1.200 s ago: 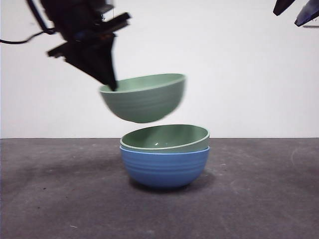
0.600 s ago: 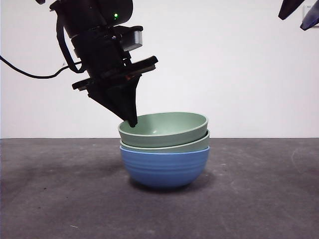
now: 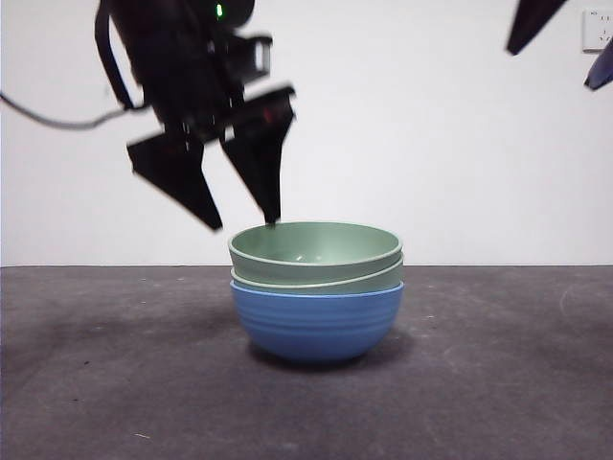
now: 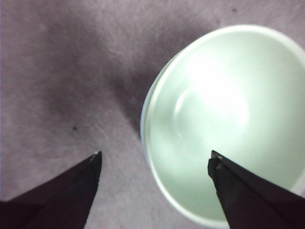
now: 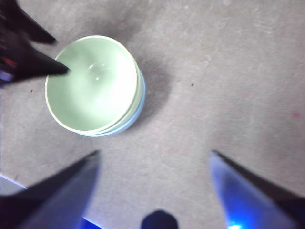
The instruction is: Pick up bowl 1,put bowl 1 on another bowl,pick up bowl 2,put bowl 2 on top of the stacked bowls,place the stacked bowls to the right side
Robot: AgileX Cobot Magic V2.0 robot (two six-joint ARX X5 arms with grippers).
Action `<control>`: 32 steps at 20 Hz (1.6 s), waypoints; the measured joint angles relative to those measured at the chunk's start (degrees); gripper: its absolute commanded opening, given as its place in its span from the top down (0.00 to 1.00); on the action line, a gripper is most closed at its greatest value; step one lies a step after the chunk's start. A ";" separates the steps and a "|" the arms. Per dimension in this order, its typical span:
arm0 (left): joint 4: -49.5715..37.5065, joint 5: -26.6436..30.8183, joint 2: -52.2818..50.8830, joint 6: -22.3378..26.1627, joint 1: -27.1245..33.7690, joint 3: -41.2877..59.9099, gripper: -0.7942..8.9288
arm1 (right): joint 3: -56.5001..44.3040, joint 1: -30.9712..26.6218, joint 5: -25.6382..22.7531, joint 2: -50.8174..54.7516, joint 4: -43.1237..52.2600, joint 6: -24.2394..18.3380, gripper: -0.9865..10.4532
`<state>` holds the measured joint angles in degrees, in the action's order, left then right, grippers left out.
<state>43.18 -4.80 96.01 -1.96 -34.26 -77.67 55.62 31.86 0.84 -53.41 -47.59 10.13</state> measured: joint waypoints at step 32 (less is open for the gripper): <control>31.58 -0.07 -17.18 0.46 -3.06 -18.82 0.53 | 0.52 0.00 11.19 -40.30 28.39 7.21 0.92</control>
<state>74.76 -4.86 78.83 -1.50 -37.32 -96.49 56.14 31.86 12.03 -93.71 -19.20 17.34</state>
